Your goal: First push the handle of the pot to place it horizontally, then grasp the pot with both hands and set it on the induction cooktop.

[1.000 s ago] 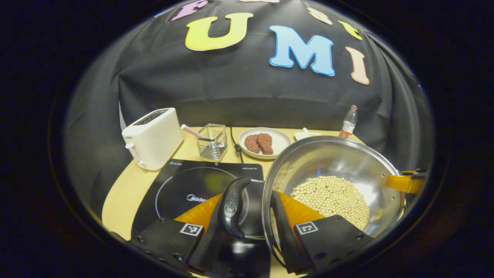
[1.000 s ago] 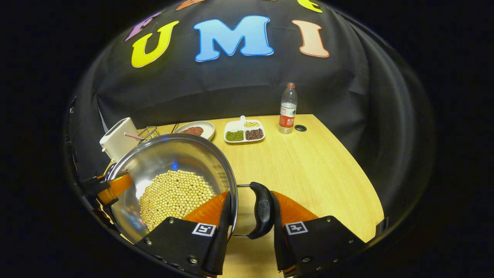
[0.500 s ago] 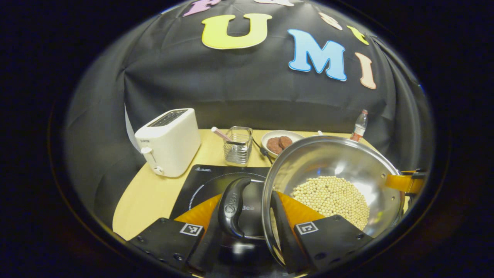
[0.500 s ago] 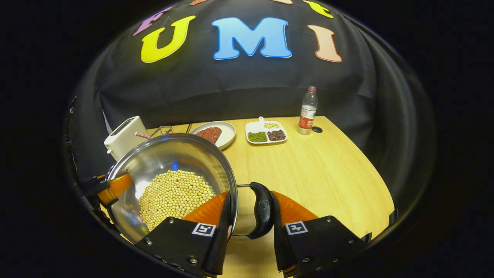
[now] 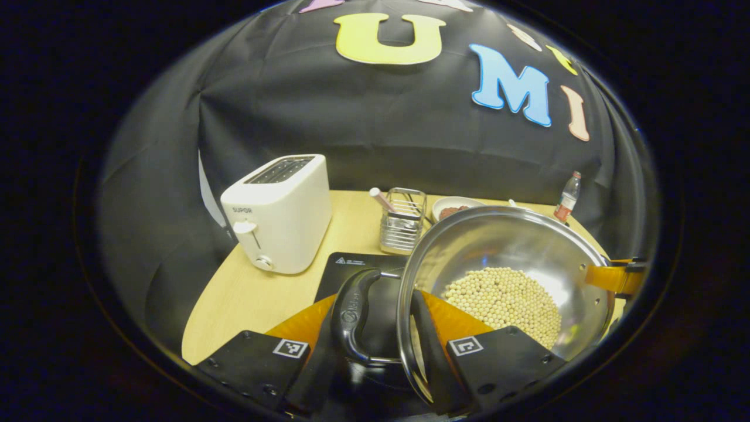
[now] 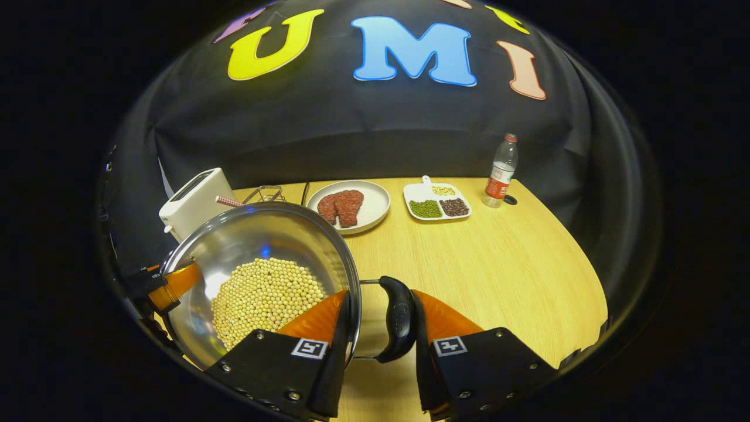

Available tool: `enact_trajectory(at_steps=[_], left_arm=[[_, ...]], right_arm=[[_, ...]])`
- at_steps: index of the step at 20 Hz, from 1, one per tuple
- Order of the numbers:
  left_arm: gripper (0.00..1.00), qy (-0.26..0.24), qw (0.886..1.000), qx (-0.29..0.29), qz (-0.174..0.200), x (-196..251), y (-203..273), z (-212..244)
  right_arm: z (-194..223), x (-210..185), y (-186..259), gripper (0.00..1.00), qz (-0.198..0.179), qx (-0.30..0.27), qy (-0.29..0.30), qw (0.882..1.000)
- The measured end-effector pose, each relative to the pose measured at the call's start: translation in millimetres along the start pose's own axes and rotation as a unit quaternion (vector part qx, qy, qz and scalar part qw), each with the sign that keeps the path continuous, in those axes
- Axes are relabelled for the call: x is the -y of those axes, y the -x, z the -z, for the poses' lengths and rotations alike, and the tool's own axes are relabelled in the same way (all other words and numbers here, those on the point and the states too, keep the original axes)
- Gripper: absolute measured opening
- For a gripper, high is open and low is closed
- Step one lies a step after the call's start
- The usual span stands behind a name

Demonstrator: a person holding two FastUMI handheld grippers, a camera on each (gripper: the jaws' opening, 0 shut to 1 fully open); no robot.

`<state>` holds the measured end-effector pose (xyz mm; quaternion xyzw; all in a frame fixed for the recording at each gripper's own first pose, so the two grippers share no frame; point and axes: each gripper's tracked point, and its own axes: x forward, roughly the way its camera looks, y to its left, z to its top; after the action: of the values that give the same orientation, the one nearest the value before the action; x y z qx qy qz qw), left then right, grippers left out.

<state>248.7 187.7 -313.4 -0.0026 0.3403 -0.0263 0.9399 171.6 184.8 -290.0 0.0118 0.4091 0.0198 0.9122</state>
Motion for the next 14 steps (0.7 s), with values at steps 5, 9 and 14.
enact_trajectory(at_steps=[5, 9, 14], left_arm=[[0.72, 0.004, 1.000, -0.009, -0.011, -37, -13, 5], [0.69, 0.005, 1.000, -0.015, -0.020, -58, -20, 8], [0.72, 0.011, 0.999, -0.022, -0.022, -74, -29, 12]], right_arm=[[1, -32, -17, 0.51, -0.009, -0.013, 0.007, 1.000], [2, -50, -26, 0.51, -0.016, -0.023, 0.014, 1.000], [1, -68, -35, 0.51, -0.018, -0.031, 0.019, 0.999]])
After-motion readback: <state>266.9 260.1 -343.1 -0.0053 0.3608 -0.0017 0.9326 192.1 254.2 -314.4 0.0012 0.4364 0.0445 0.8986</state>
